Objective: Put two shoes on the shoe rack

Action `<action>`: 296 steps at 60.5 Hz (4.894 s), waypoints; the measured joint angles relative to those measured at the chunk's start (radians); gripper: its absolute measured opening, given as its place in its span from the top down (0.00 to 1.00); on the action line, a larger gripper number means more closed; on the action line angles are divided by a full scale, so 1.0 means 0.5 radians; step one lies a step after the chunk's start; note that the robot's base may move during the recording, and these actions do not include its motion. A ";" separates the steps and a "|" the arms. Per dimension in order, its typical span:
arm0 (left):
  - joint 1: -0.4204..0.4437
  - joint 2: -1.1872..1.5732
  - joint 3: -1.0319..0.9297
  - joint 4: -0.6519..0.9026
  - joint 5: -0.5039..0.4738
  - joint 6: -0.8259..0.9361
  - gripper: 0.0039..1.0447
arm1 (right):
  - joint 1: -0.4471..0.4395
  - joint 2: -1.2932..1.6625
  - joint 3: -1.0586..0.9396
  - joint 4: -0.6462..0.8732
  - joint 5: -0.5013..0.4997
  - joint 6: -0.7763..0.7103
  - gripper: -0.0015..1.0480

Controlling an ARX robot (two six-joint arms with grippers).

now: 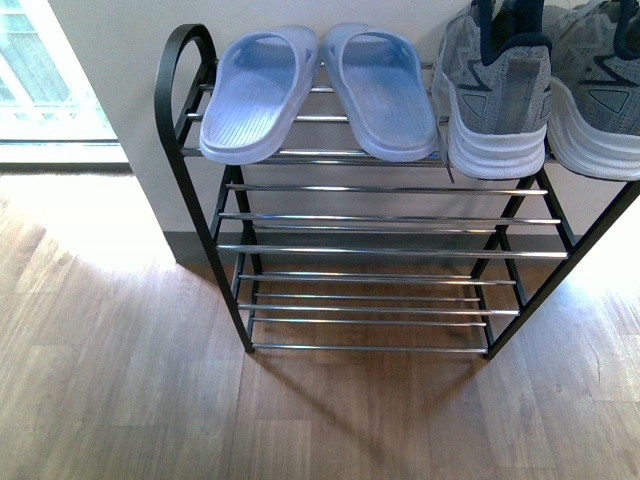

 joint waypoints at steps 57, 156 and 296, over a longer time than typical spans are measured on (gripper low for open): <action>0.000 -1.027 -0.009 -0.969 0.000 0.000 0.99 | 0.000 0.000 0.000 0.000 0.000 0.000 0.09; 0.002 -1.436 -0.008 -1.415 -0.001 0.005 0.09 | 0.000 -0.001 0.000 -0.001 -0.001 0.000 0.09; 0.002 -1.436 -0.008 -1.415 -0.001 0.005 0.09 | 0.000 -0.002 0.000 -0.002 -0.001 -0.001 0.09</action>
